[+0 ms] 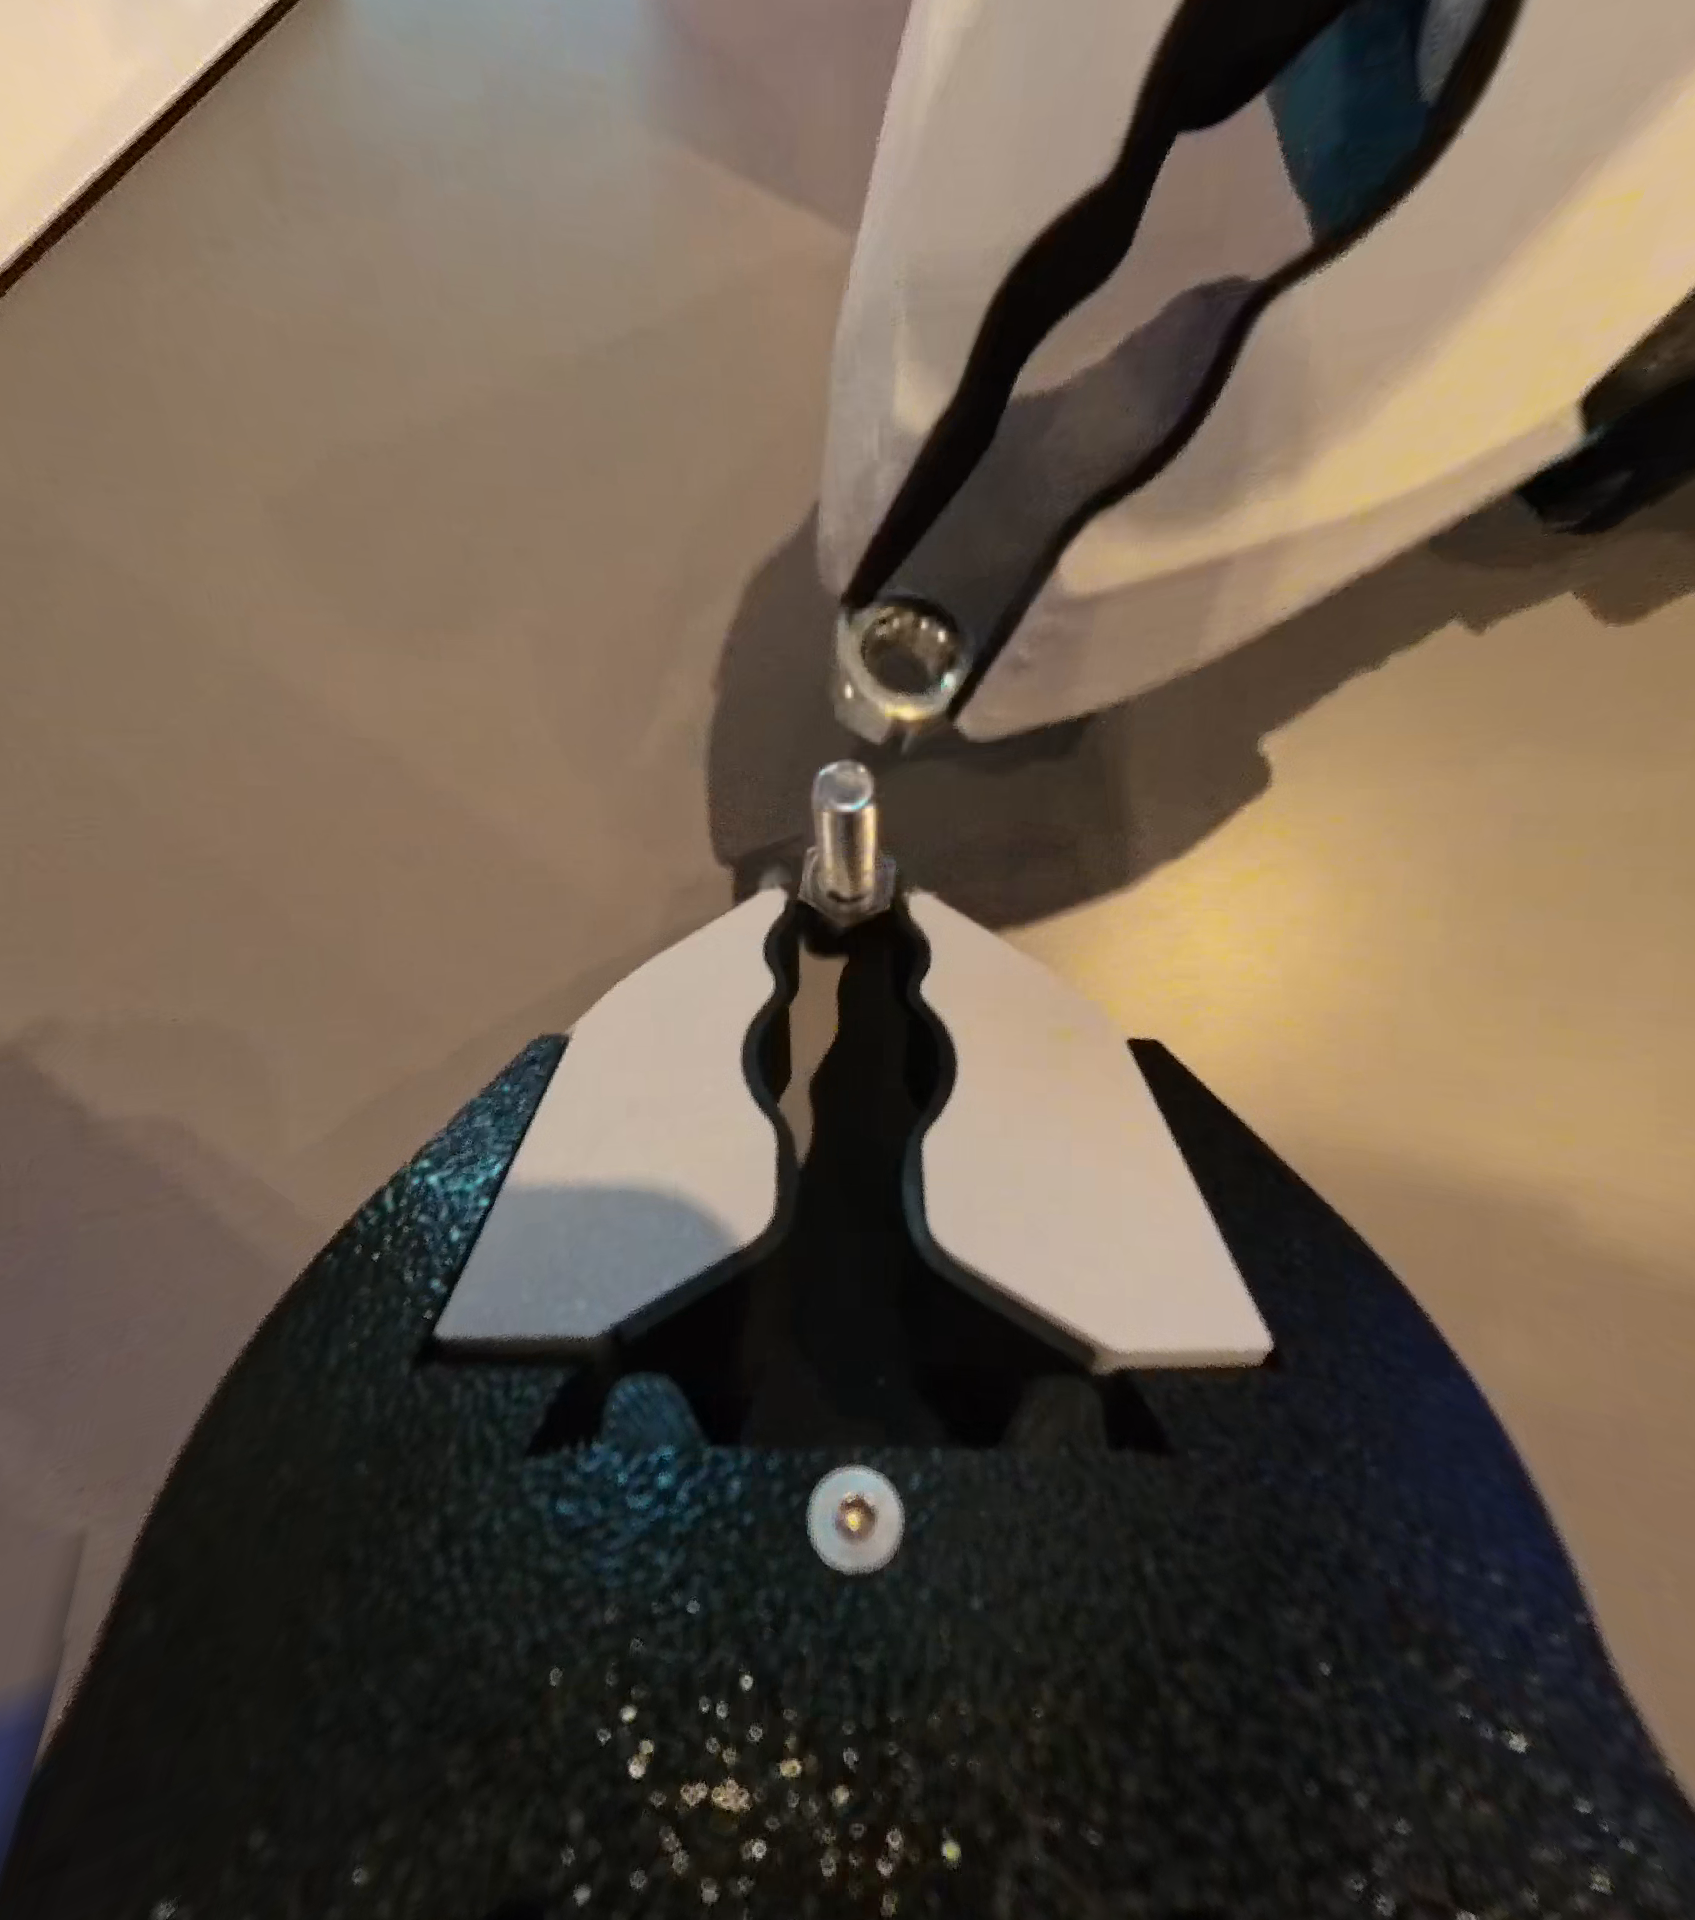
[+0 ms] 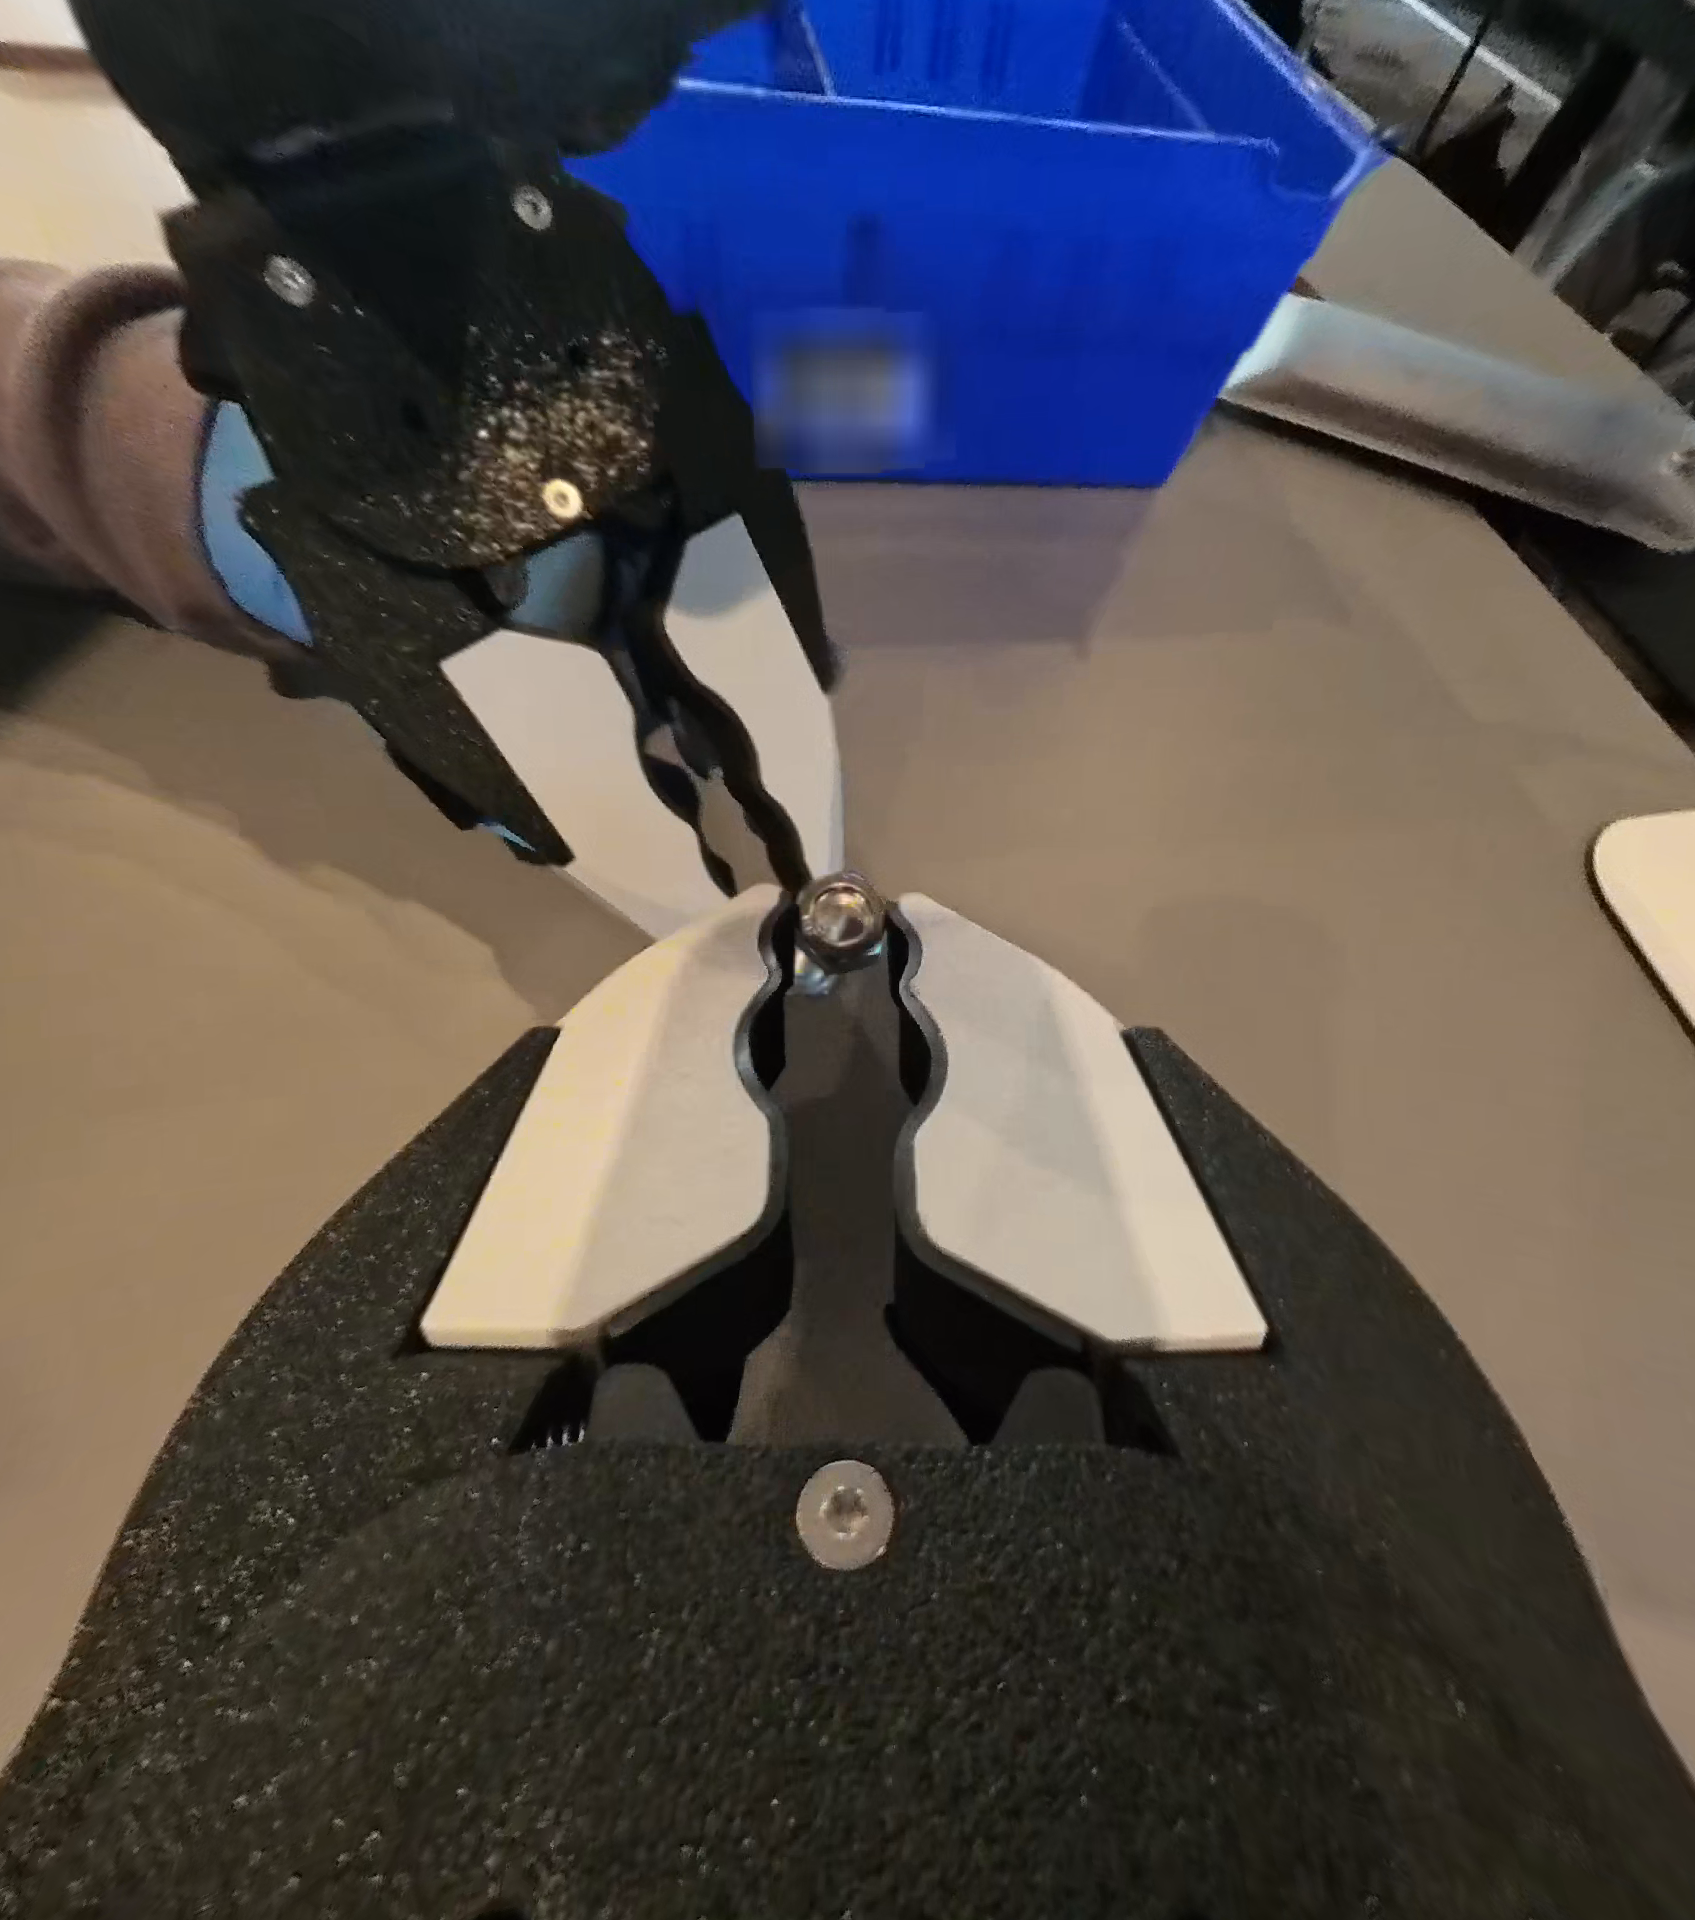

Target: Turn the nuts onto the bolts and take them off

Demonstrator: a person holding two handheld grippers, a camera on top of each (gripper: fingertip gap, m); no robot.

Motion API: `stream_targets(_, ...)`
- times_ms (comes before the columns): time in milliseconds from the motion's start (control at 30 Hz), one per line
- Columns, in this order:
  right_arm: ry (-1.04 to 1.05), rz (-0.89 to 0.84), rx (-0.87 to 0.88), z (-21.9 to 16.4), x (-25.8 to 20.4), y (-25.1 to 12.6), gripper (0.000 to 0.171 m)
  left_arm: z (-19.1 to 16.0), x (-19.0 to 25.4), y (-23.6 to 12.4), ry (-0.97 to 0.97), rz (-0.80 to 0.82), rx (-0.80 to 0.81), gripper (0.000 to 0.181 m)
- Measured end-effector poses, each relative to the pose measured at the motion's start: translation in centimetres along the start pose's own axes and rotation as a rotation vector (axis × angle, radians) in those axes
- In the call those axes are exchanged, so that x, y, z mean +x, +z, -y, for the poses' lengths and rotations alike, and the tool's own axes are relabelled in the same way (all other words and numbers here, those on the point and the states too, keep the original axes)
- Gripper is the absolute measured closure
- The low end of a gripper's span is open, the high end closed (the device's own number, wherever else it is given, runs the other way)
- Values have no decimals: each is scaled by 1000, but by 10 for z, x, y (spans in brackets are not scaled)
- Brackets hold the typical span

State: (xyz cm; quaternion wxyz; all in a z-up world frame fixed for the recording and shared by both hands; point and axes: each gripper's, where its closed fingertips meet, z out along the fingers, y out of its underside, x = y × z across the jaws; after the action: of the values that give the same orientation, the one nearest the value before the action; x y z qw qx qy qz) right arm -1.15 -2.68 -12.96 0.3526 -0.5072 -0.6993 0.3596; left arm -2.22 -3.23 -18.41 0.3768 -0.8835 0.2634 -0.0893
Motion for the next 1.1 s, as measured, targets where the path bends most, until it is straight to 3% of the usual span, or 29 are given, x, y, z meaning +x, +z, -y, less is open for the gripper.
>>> stream_targets(33,-13,4,-16,0,-3,1,155,0,1,0,2,-2,3,165)
stream_targets(233,-50,-27,-110,-4,-8,11,155,1,1,0,-19,-28,25,164)
stream_targets(367,-44,-31,-109,-4,-7,12,155,1,-6,-1,10,22,18,138)
stream_targets(700,-30,-11,-116,-5,-9,16,155,6,4,3,11,-70,58,141)
stream_targets(1100,22,-6,-136,-7,-7,18,155,8,4,4,7,-63,62,153)
